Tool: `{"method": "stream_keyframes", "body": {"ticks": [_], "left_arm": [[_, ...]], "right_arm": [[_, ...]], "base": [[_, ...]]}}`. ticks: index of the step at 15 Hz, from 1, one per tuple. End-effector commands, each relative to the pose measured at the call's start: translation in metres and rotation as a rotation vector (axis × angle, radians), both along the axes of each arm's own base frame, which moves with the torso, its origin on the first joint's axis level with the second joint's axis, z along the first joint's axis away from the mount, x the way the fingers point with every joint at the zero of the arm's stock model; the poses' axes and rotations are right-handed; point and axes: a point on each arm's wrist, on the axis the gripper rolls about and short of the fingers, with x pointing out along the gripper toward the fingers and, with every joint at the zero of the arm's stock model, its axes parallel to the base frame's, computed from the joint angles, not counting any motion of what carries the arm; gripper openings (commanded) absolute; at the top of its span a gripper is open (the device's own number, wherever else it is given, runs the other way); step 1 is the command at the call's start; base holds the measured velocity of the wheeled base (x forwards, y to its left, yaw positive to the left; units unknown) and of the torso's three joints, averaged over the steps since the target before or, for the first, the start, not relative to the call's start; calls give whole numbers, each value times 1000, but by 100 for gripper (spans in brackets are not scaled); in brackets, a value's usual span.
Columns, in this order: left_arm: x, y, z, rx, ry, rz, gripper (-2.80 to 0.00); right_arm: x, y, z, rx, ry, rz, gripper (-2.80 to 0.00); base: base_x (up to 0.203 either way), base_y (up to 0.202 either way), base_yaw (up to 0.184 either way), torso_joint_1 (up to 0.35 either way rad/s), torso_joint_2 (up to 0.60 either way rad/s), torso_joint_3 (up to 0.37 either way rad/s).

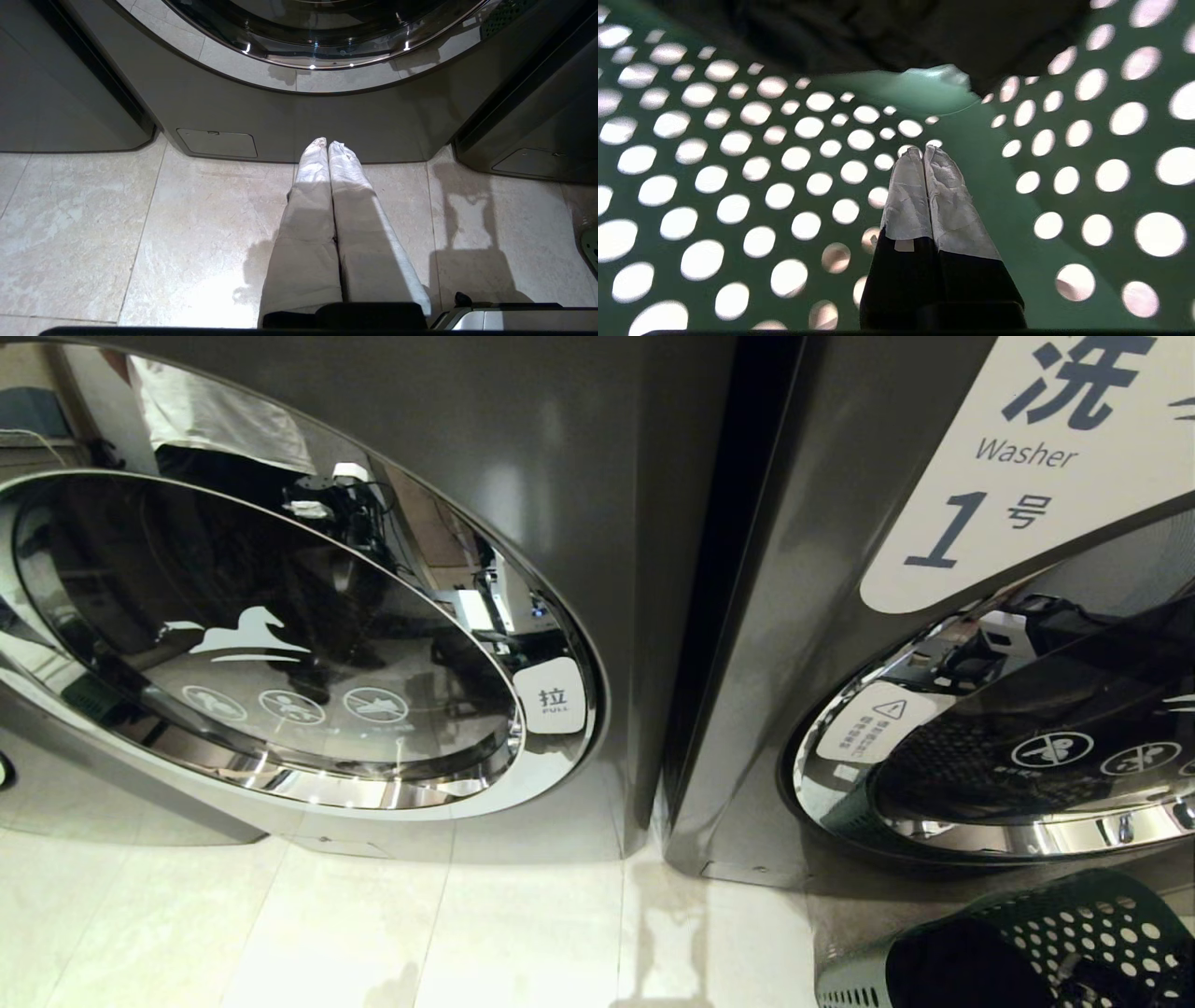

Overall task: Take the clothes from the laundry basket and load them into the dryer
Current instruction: Take the clothes out of the basket

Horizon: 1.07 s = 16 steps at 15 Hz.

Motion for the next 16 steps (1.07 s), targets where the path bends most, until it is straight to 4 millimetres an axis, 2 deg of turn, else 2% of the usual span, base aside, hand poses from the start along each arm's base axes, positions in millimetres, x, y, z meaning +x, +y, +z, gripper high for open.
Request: {"method": "stream_keyframes", "body": {"ticks": [1, 3, 9, 14, 15, 16], "left_arm": [[0, 0, 0, 0, 0, 0, -280], [0, 0, 0, 0, -1, 0, -280], [0, 0, 0, 0, -1, 0, -280], [0, 0, 0, 0, 0, 0, -280], [0, 0, 0, 0, -1, 0, -280], [0, 0, 0, 0, -1, 0, -280]], "right_arm": [[2, -10, -3, -23, -24, -8, -280], [2, -11, -7, -56, -58, -4, -280], [-27, 30, -8, 112, -68, 75, -280], [-14, 23, -30, 54, -188, 116, -280], [-9, 19, -33, 48, -208, 124, 0], [-5, 16, -36, 43, -225, 131, 0]], "base": [[0, 0, 0, 0, 0, 0], [0, 0, 0, 0, 0, 0], [0, 0, 0, 0, 0, 0], [0, 0, 0, 0, 0, 0], [0, 0, 0, 0, 0, 0], [0, 0, 0, 0, 0, 0]]}}
